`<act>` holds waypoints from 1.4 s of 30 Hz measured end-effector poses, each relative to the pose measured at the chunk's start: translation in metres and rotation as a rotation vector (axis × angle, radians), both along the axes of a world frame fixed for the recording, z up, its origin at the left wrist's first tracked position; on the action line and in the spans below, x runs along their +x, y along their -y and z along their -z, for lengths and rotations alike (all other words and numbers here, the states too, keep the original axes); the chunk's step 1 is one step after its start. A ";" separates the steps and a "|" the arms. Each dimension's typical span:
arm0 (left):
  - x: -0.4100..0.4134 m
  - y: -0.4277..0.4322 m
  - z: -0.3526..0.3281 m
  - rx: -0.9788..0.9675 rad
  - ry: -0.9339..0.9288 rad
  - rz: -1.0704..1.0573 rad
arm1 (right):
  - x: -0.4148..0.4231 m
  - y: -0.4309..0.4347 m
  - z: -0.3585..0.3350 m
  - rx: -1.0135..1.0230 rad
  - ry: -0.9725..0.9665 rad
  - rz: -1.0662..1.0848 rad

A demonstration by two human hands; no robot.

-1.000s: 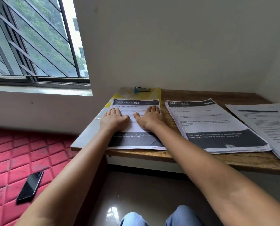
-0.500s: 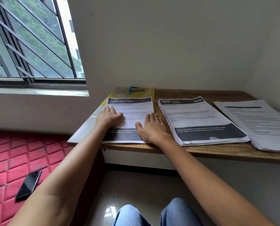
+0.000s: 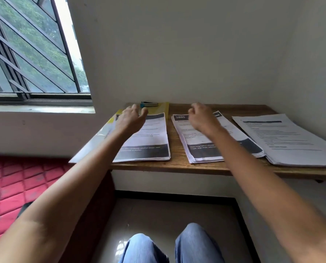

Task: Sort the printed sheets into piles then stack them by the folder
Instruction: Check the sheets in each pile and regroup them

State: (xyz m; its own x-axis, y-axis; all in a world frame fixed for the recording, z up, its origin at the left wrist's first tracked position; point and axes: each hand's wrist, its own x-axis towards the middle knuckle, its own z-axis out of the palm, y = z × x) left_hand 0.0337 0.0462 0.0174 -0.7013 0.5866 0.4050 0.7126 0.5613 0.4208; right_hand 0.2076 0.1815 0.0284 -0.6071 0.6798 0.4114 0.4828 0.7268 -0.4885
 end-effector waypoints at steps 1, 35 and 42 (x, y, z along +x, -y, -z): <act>0.013 -0.009 -0.008 0.042 0.060 0.054 | 0.011 -0.016 -0.001 -0.019 0.027 0.061; 0.129 -0.095 0.025 -0.358 0.422 0.123 | 0.064 -0.070 0.027 -0.257 0.422 0.361; 0.131 -0.090 0.040 -0.351 0.341 0.165 | 0.067 -0.065 0.034 -0.203 0.414 0.364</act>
State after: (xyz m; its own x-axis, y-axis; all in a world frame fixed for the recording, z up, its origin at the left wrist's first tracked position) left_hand 0.1651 0.1360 -0.0222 -0.6458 0.7601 -0.0713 0.6587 0.6020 0.4513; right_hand 0.2748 0.2461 -0.0058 -0.4020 0.9152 0.0295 0.8642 0.3899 -0.3181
